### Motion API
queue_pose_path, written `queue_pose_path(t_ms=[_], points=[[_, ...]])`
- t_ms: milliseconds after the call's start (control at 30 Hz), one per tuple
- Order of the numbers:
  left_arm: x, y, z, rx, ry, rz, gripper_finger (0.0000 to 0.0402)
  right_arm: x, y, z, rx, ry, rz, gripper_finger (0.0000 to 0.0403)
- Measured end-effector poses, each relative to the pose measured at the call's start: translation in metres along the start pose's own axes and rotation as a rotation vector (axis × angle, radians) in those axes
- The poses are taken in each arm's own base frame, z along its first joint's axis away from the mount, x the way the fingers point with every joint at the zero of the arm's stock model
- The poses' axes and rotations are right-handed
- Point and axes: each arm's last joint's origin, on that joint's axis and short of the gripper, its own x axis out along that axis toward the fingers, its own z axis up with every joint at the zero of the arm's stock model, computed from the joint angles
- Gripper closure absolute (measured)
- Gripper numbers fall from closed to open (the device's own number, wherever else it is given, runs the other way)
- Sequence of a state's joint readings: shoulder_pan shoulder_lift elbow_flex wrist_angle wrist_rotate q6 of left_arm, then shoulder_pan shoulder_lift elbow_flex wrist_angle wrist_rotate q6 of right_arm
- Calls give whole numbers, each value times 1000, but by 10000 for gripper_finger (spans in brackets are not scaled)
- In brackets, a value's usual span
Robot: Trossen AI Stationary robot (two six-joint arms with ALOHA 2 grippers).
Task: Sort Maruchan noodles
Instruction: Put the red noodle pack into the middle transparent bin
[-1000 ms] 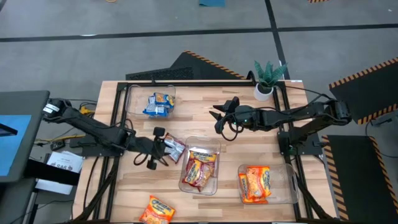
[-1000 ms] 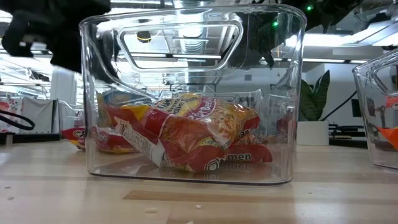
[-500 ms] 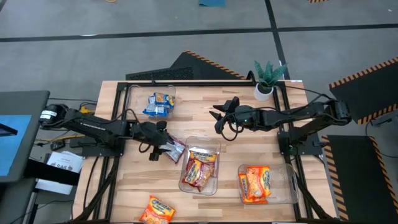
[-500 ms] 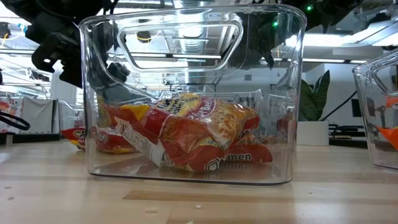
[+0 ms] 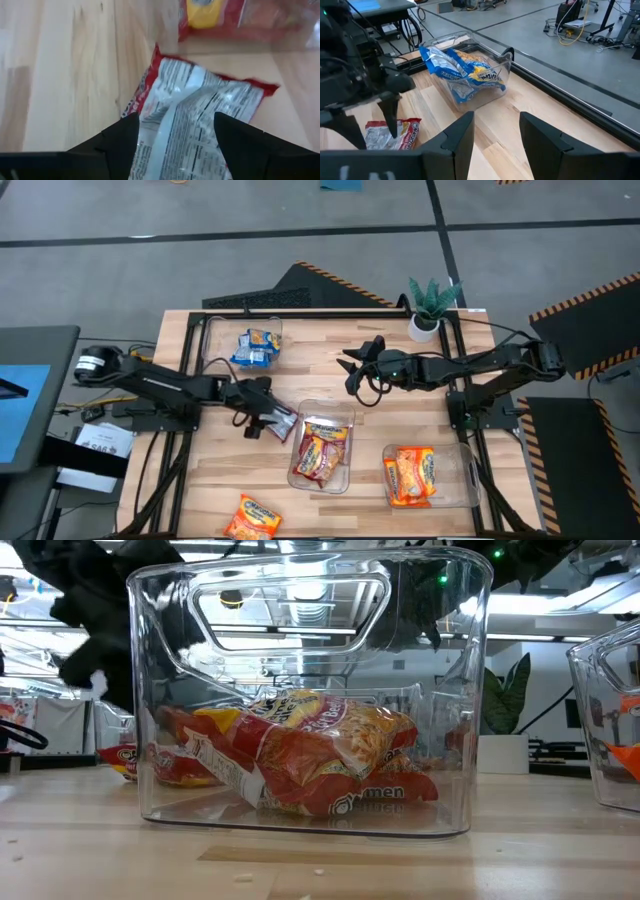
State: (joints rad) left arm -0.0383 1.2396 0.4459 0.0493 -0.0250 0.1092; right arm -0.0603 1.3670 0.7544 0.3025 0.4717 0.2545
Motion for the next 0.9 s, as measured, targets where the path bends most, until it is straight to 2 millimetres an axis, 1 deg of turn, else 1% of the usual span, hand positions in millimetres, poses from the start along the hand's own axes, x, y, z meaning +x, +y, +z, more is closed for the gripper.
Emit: queue_pose_path(t_ms=[167, 333, 433, 500, 533, 600, 667, 700, 733, 800, 900], points=[[17, 0, 1, 25, -30, 12, 156, 0, 0, 0, -2, 3, -1, 221], [30, -1, -6, 25, 15, 4, 157, 0, 0, 0, -2, 3, -1, 221], [37, -2, -9, 5, 32, 2, 170, 0, 0, -1, -3, 5, -1, 221], [39, -2, -10, -6, 36, 16, 196, 0, 0, 0, -2, 4, -1, 221], [39, -1, -10, -8, 34, 29, 216, 0, 0, 0, -2, 5, -1, 221], [39, -1, -10, -6, 38, 48, 271, 0, 0, 0, -2, 4, -1, 221], [37, 0, -10, -6, 43, 69, 343, 0, 0, -1, -3, 5, -1, 221], [35, 0, -10, -6, 46, 81, 371, 0, 0, -1, -3, 5, -2, 221], [34, 1, -10, -14, 52, 97, 384, 0, 0, -1, -3, 6, -2, 221], [28, 2, -10, -15, 63, 127, 395, 0, 0, -1, -4, 7, -2, 221], [14, 1, -5, -12, 41, 151, 400, 0, 0, -1, -5, 11, -3, 221]])
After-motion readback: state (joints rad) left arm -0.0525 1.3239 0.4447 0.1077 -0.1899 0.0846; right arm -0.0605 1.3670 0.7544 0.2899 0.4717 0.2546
